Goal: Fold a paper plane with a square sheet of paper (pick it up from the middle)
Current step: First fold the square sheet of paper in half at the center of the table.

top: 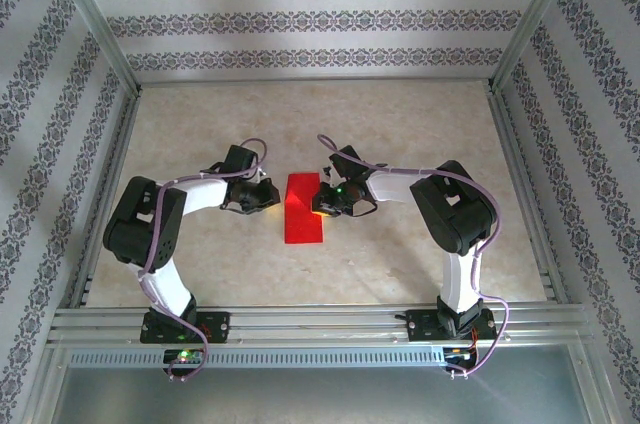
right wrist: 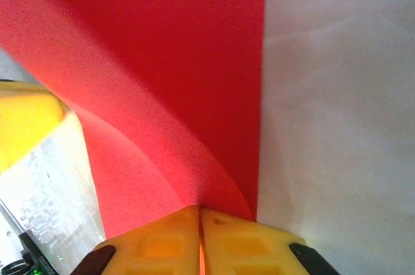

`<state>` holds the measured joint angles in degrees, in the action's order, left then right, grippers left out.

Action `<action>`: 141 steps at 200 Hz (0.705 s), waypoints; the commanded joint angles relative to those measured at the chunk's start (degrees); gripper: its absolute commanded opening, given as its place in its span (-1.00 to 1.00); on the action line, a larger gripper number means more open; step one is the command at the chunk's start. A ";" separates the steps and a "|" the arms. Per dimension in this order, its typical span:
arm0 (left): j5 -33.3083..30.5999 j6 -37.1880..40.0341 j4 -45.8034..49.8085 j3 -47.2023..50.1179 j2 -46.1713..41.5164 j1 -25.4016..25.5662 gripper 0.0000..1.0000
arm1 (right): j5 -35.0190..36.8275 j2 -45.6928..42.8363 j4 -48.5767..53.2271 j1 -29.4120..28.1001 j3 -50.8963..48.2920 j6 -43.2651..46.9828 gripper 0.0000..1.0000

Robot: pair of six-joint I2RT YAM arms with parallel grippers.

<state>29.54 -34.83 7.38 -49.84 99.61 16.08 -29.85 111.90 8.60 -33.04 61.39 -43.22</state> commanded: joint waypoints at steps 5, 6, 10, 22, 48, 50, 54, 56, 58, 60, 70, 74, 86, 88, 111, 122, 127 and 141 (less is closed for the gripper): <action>4.60 3.67 1.60 -0.94 -3.31 -0.27 -0.74 | 13.26 5.41 13.73 1.79 -4.54 1.30 -0.76; 4.89 3.56 1.38 -0.95 -3.34 -0.22 -0.74 | 13.20 5.43 13.73 1.77 -4.58 1.30 -0.76; 5.92 3.19 0.62 -1.01 -3.37 0.14 -0.74 | 12.96 5.46 13.63 1.79 -4.59 1.23 -0.76; 7.34 2.50 -0.96 -1.72 -3.38 1.71 -0.74 | 12.71 5.51 13.43 1.75 -4.55 1.21 -0.76; 7.02 0.60 -3.45 -3.21 -1.22 4.44 -0.74 | 12.79 5.73 13.37 1.75 -4.70 1.04 -0.76; 7.07 0.39 -3.74 -3.23 -0.94 4.59 -0.74 | 12.79 5.71 13.28 1.75 -4.70 1.04 -0.76; 7.11 0.07 -4.18 -3.47 -0.29 4.84 -0.74 | 12.79 5.75 13.28 1.75 -4.70 1.01 -0.76; 7.04 -0.05 -4.27 -3.56 -0.01 4.91 -0.74 | 12.79 5.68 13.24 1.75 -4.74 1.02 -0.76; 6.98 -0.19 -4.36 -3.65 0.28 4.99 -0.74 | 12.79 5.72 13.27 1.77 -4.75 1.01 -0.76; 6.95 -0.29 -4.47 -3.78 0.64 5.10 -0.74 | 12.84 5.71 13.22 1.75 -4.75 1.07 -0.76; 6.72 -0.41 -4.24 -4.70 2.43 5.41 -0.74 | 12.88 5.71 13.23 1.75 -4.83 1.03 -0.76; 6.56 -0.33 -3.91 -5.18 2.91 5.53 -0.74 | 12.88 5.70 13.28 1.75 -4.82 1.03 -0.76; 6.15 -0.03 -2.86 -6.66 4.93 5.66 -0.74 | 12.88 5.79 13.36 1.67 -4.84 1.17 -0.76; 6.19 0.05 -2.71 -6.84 5.23 5.64 -0.74 | 12.95 5.72 13.32 1.68 -4.80 1.13 -0.76; 5.23 1.37 0.42 -9.18 8.25 5.51 -0.74 | 12.98 5.78 13.23 1.67 -4.94 1.12 -0.76; 4.29 1.61 1.59 -9.56 9.08 4.97 -0.75 | 12.76 5.78 13.13 1.70 -5.11 1.05 -0.76; 4.03 1.61 1.99 -9.53 9.33 4.58 -0.75 | 12.41 5.67 12.80 1.72 -5.26 1.04 -0.76; 2.62 1.47 2.73 -8.75 9.30 3.17 -0.75 | 11.92 5.41 12.02 1.66 -5.97 1.18 -0.76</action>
<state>34.94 -34.48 6.13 -58.11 108.31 21.12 -29.91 111.79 8.51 -32.75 60.93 -43.09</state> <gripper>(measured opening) 0.126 0.120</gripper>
